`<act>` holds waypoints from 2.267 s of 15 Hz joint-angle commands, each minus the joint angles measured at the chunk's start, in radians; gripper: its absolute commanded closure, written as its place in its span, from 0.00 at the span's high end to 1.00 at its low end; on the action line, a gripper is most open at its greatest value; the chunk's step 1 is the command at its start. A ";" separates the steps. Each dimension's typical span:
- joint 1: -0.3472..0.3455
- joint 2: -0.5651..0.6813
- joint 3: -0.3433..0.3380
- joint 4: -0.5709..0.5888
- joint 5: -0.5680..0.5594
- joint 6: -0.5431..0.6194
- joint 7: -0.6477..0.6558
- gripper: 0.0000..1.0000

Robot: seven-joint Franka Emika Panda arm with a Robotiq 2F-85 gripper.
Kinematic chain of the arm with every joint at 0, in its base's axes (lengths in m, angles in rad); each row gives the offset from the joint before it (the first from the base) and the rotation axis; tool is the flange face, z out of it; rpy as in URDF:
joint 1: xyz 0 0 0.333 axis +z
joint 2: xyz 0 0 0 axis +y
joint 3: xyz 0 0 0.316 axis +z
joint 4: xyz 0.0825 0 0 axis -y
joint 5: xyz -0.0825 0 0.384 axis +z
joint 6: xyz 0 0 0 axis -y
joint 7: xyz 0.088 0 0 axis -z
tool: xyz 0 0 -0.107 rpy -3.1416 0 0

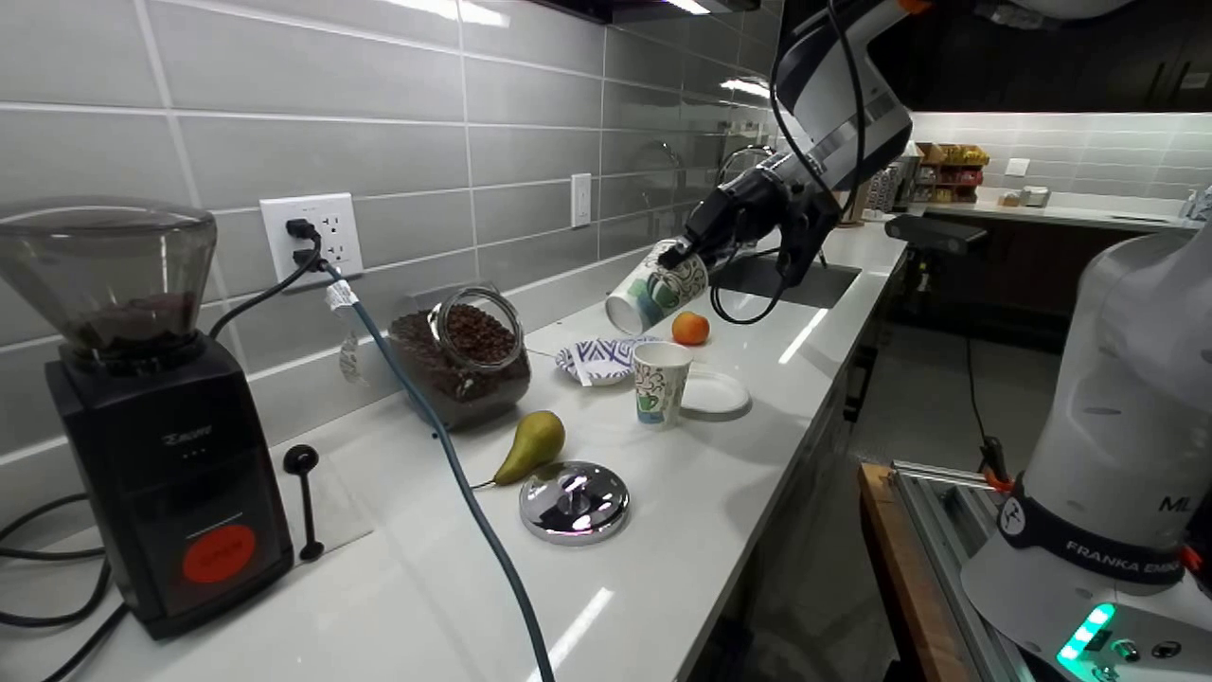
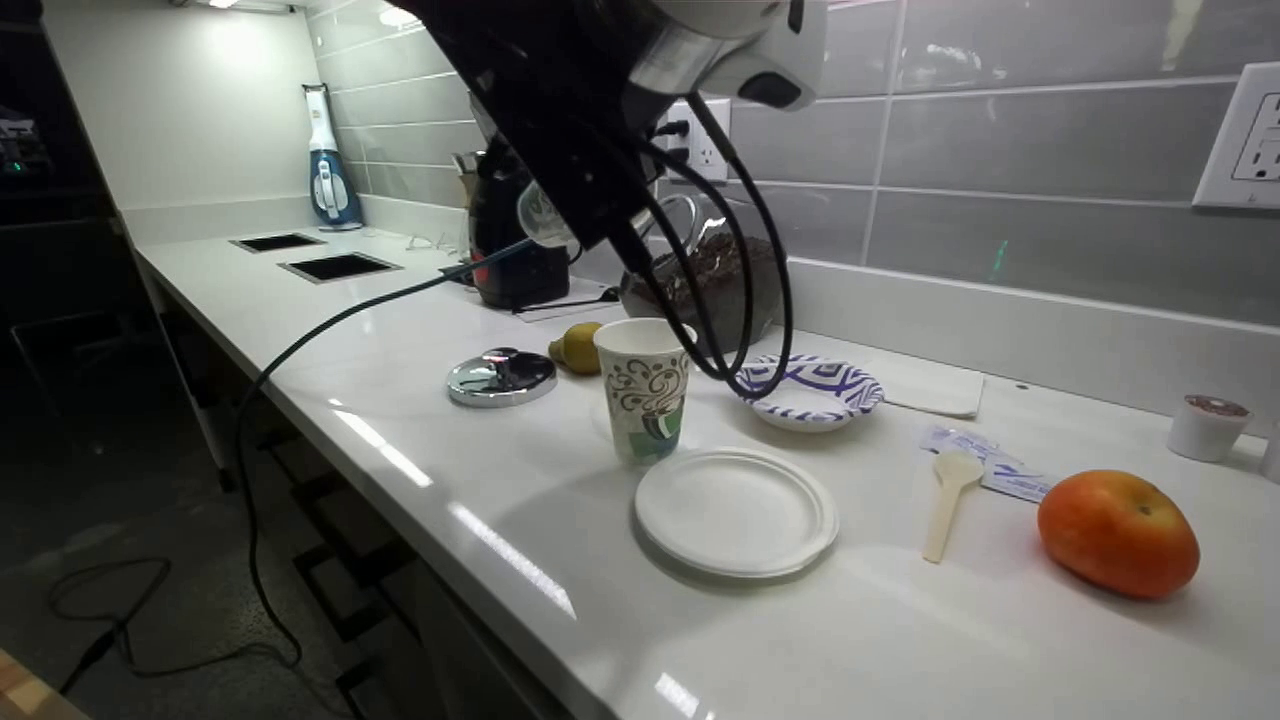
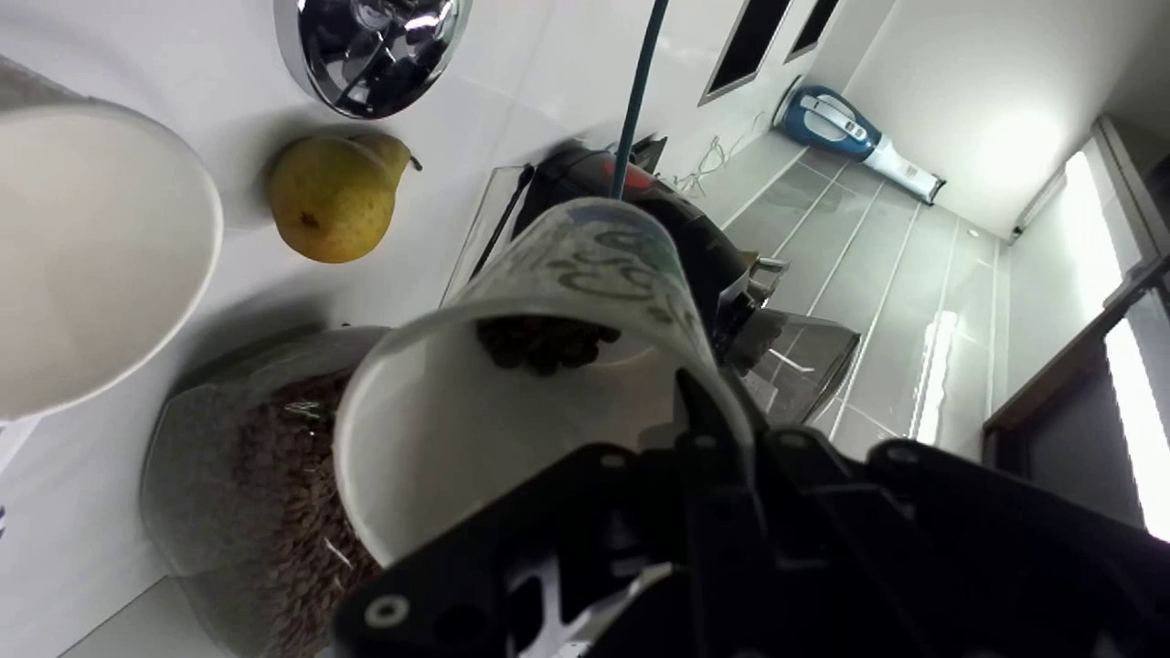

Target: Pour the contents from the right cup into the left cup

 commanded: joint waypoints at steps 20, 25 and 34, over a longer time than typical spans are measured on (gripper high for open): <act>-0.148 0.286 0.010 0.059 0.218 -0.250 -0.270 0.01; -0.144 0.328 0.025 0.082 0.271 -0.290 -0.304 0.01; -0.147 0.390 0.038 0.114 0.299 -0.385 -0.294 0.01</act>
